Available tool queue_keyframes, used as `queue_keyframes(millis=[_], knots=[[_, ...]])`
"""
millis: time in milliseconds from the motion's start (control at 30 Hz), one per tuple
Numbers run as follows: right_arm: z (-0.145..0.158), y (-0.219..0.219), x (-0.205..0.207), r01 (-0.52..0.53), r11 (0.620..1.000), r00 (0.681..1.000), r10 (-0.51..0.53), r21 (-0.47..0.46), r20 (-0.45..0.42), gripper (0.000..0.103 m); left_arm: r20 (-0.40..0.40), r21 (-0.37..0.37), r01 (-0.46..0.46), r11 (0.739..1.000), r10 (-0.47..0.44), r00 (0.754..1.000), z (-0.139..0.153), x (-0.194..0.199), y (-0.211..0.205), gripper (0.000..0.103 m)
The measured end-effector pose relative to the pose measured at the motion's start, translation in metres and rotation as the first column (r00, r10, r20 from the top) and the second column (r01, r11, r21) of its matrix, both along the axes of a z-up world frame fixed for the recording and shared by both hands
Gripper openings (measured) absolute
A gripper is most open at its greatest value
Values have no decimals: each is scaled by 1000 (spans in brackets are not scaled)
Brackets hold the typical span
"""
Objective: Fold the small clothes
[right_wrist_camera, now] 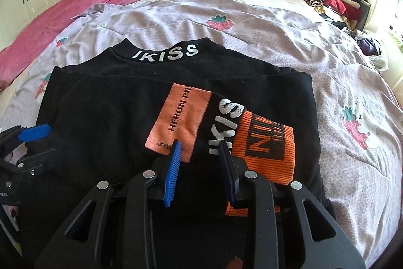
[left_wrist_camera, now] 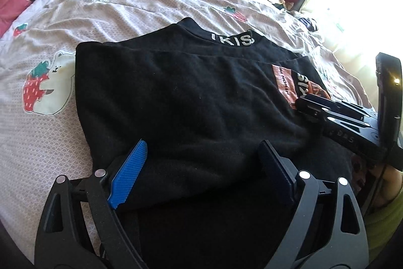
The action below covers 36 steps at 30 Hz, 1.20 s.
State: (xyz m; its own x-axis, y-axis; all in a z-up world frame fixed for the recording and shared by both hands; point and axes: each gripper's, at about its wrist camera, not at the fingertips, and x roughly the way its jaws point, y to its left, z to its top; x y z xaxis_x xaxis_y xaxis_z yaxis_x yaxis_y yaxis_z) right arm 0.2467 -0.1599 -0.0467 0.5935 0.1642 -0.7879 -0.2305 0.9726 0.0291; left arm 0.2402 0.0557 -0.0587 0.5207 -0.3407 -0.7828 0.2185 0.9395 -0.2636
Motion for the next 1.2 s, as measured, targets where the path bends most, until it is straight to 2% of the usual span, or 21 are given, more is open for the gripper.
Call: queue_keyframes(millis=[67,200,333,467,700,767,900,1133,1200], knots=[[7,0,-6,3,1000,1000,-3,18,18,35,2,-7,-9,1000,9,1000,2,0,1,83],[18,7,-23,-37,998,998,34,53,56,36,3,-10,-14,1000,14,1000,4,-5,3,83],[11,23,-31,-92,995,995,91,30,35,36,7,23,-7,1000,7,1000,4,-8,0,83],[-6,25,-30,-88,996,996,88,13,-6,36,15,50,-2,999,2,1000,4,-11,-3,83],[1,22,-38,-71,997,997,71,24,8,39,30,74,-9,997,7,1000,6,-15,-5,83],[3,19,-40,-62,998,998,61,23,12,47,34,66,-13,998,11,999,9,-16,-3,83],[8,18,-44,-56,998,998,56,15,26,55,39,66,-15,998,13,999,12,-19,-3,83],[15,21,-50,-69,997,997,67,33,42,86,53,61,-18,998,15,998,19,-23,-3,83],[17,23,-51,-68,997,997,66,25,48,88,55,56,-23,998,20,998,20,-24,-2,83]])
